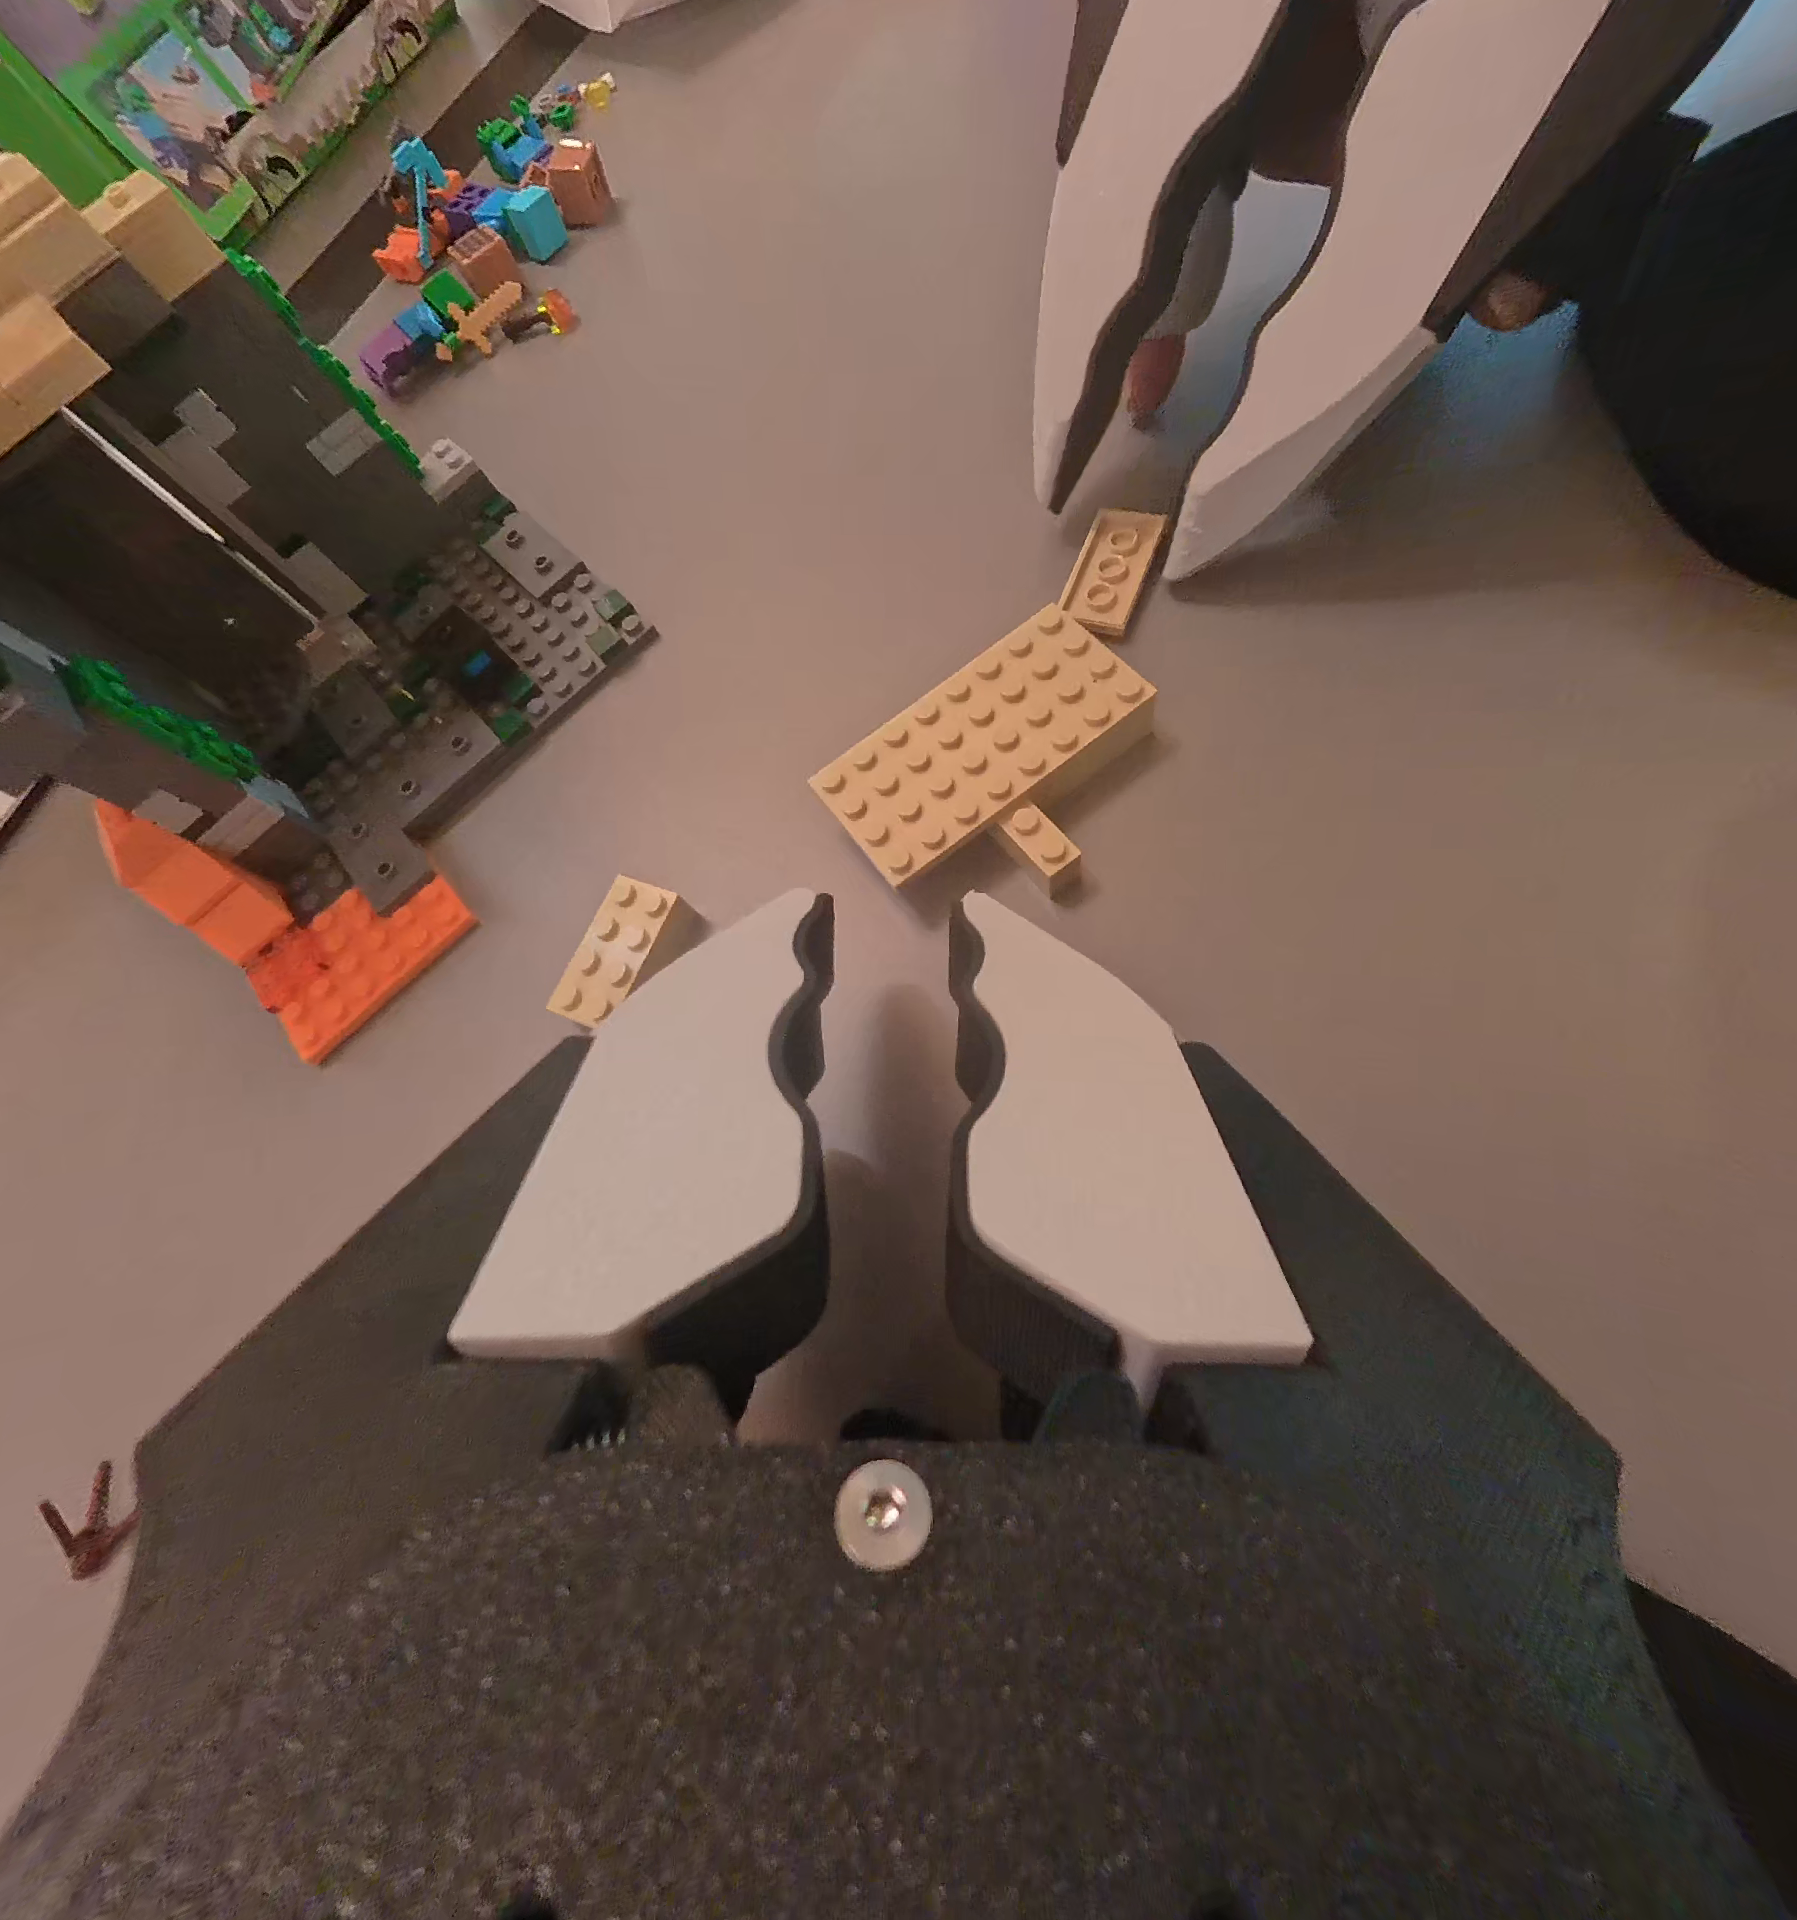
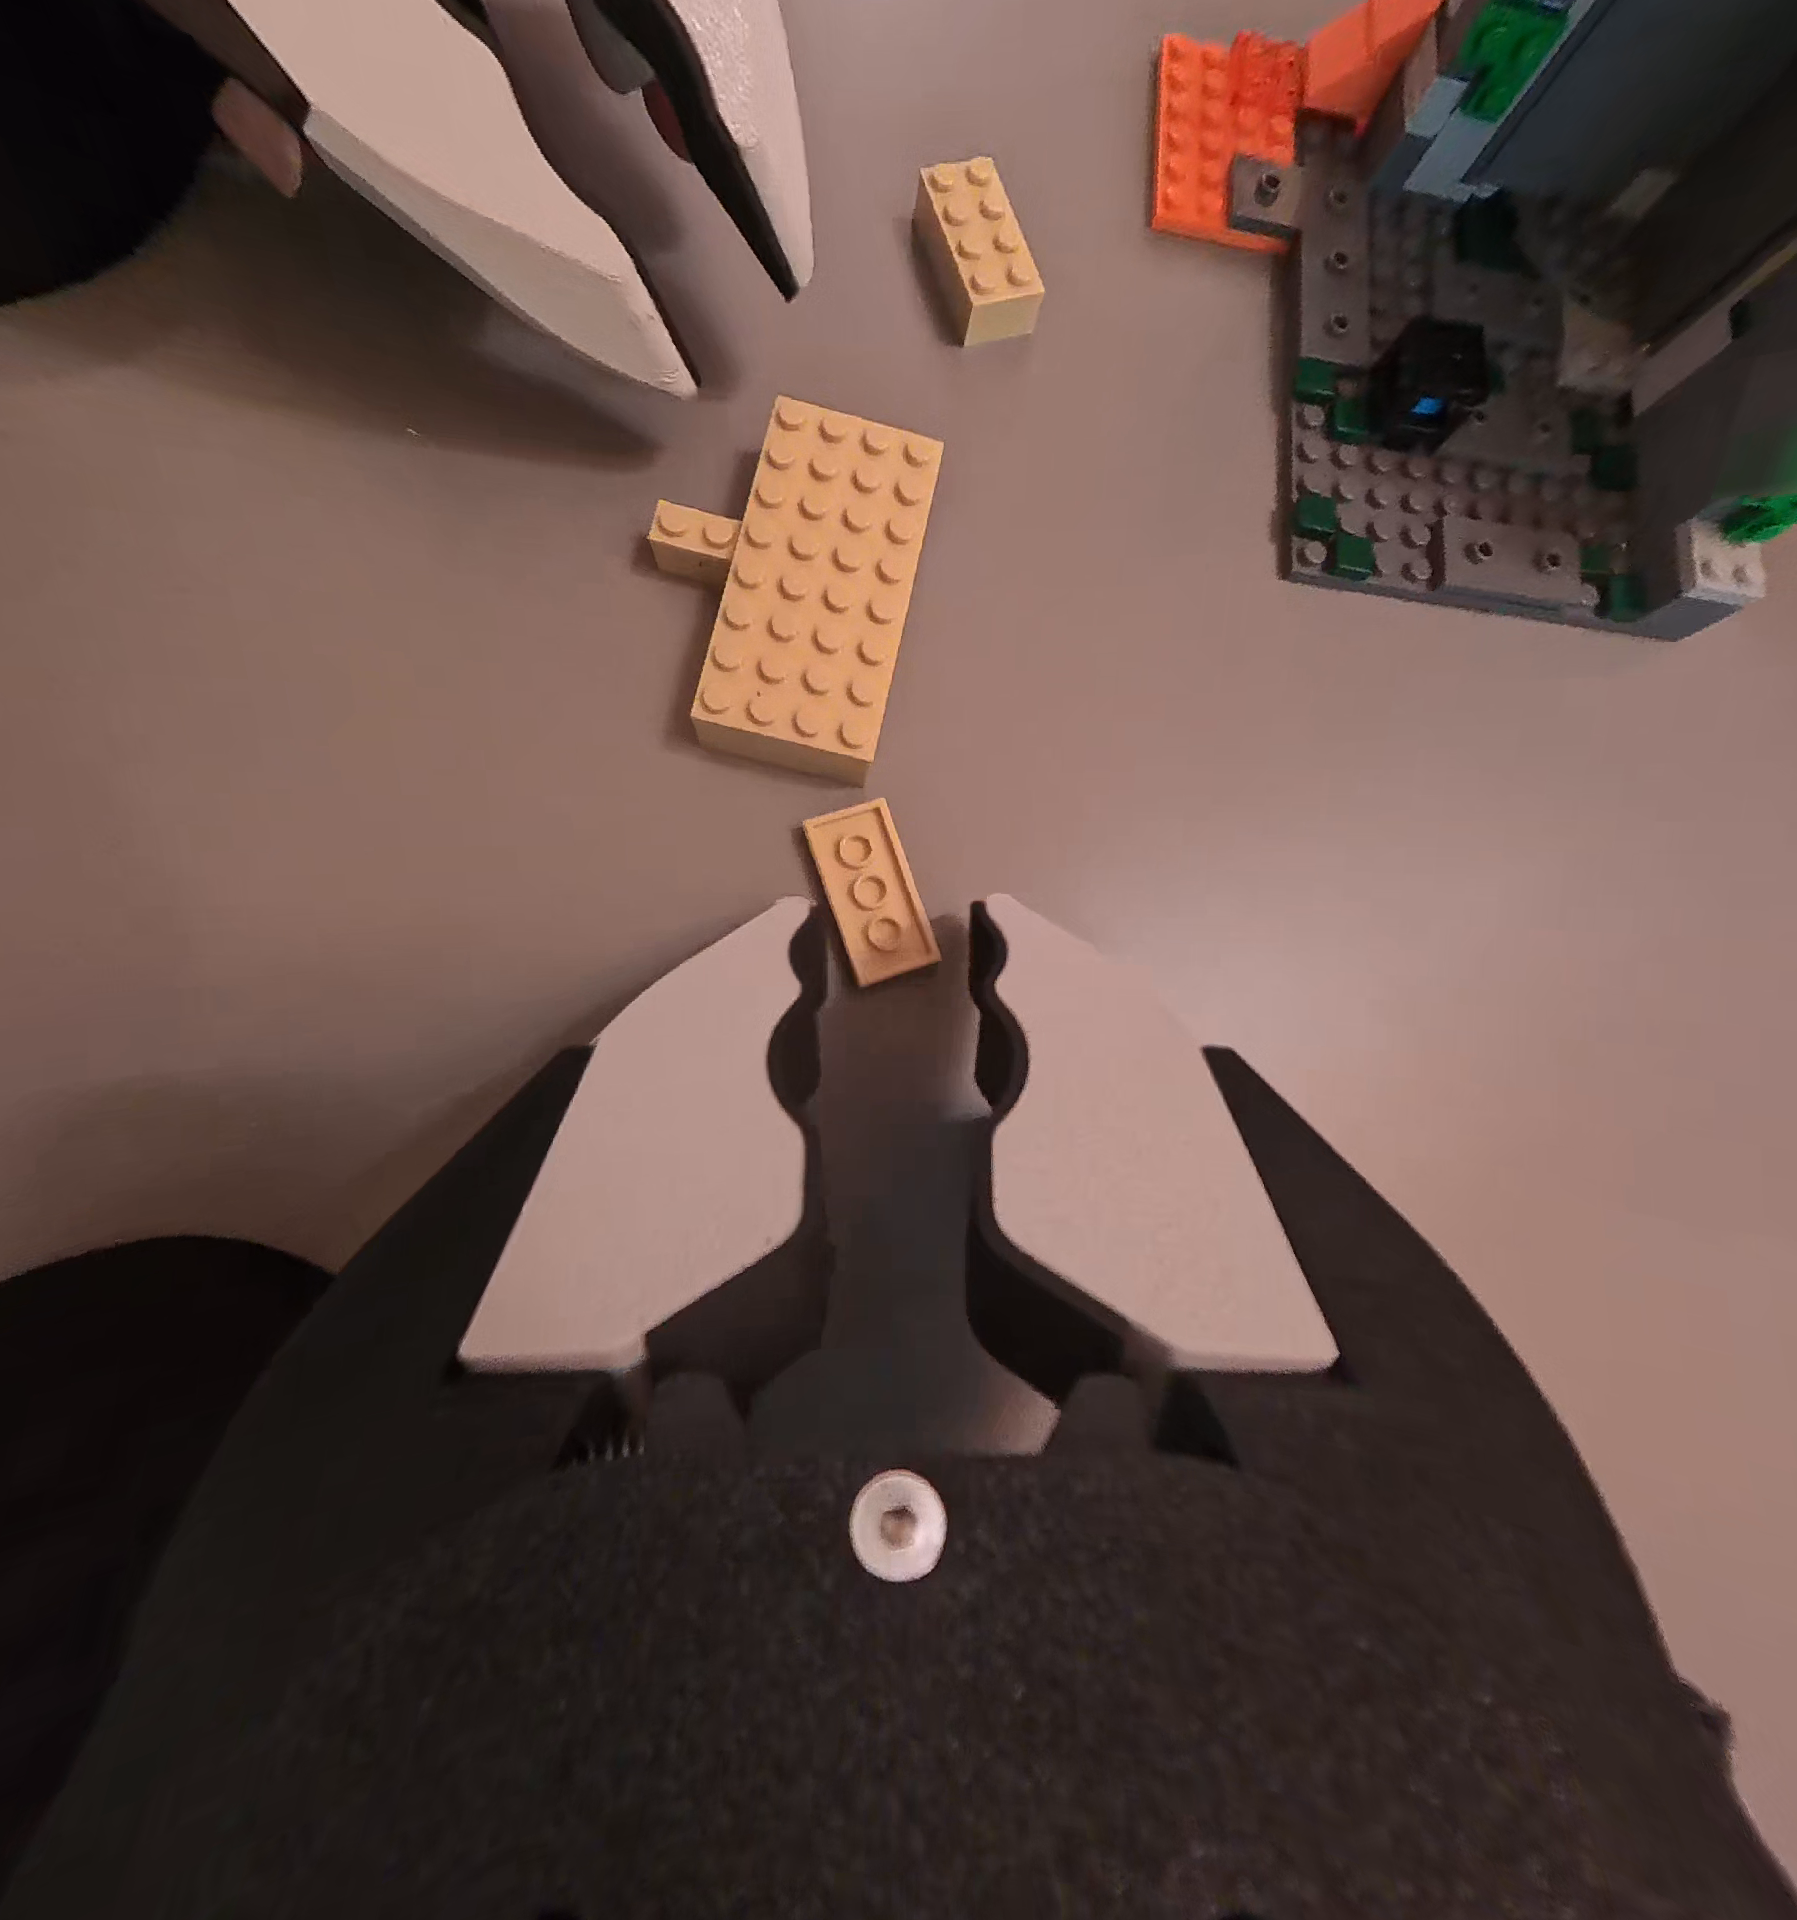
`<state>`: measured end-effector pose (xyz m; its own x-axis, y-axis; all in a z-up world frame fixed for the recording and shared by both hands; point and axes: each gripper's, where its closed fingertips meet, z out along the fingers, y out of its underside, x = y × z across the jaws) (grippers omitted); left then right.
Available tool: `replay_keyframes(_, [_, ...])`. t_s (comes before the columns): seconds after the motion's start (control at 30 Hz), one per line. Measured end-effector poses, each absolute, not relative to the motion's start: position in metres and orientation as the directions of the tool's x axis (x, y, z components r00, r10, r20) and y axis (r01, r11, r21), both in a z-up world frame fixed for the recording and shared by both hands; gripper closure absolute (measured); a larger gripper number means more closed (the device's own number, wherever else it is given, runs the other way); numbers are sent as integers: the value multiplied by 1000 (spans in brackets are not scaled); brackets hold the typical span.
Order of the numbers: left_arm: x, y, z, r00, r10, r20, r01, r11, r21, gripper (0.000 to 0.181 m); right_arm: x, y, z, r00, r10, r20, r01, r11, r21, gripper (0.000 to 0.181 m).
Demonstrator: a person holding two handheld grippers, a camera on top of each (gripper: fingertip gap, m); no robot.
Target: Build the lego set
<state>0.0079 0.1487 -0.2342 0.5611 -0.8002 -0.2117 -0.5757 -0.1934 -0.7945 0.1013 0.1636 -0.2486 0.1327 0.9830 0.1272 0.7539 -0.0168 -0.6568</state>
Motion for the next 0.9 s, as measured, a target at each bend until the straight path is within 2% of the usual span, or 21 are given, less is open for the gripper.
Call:
replay_keyframes(0.1, [11,151,-236,551,-804,-222,-590,-188,-785,161,99,164,-250,130,978,164,769,5,-639,164])
replay_keyframes(0.3, [16,160,-240,534,-807,-252,-625,-176,-761,162,100,162,-250,134,974,180,786,6,-618,166])
replay_keyframes(0.57, [15,170,-241,543,-789,-287,-640,-169,-750,162,109,170,-243,190,965,184,770,-30,-637,180])
replay_keyframes(0.9, [9,167,-229,588,-771,-244,-562,-173,-809,162,109,167,-247,149,981,126,761,-32,-648,147])
